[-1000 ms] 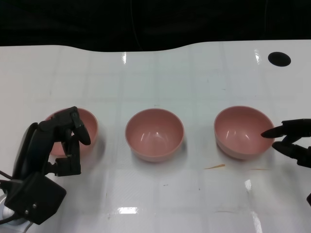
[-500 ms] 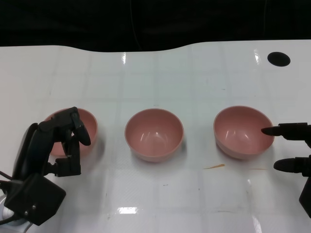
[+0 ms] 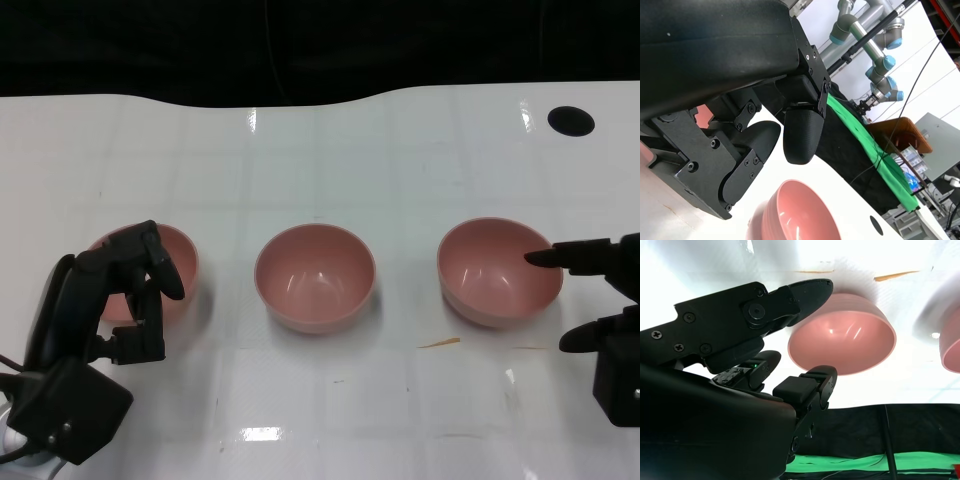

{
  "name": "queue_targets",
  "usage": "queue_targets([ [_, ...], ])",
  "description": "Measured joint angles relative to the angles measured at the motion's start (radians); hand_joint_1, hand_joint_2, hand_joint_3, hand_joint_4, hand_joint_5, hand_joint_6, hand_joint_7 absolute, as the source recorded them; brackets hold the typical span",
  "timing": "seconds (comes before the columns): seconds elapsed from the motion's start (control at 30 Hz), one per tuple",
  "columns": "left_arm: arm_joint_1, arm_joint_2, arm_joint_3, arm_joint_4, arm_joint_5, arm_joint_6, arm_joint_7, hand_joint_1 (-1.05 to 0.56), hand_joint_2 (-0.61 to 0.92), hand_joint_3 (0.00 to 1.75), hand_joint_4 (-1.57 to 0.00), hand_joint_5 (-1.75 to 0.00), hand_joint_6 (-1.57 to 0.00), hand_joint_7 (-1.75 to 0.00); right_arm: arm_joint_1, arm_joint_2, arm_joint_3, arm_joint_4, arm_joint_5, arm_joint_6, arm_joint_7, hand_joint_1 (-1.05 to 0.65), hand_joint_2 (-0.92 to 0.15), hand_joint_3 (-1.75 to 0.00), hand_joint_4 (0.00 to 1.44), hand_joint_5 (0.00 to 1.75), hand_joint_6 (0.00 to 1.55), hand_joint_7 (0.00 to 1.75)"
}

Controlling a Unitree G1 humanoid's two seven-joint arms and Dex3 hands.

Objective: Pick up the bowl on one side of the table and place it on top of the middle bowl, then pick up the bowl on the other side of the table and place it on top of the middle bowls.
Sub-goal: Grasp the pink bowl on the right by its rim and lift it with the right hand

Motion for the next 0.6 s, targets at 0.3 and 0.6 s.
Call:
queue_targets([
  [0.3,0.0,0.0,0.0,0.006,0.0,-0.005,0.0,-0.13,0.33,1.73,-1.04,-1.75,-0.77,-1.75,-0.127,0.004,0.094,0.045,-0.058,0.047,0.067,-0.93,-0.9,0.0,0.62,0.01,0.46,0.0],
  [0.6,0.002,0.0,0.0,-0.007,0.003,-0.004,0.0,-0.14,0.33,1.74,-1.05,-1.75,-0.77,-1.75,-0.21,0.034,0.165,0.126,-0.077,0.062,0.083,-0.89,-0.88,0.0,0.62,0.0,0.47,0.0],
])
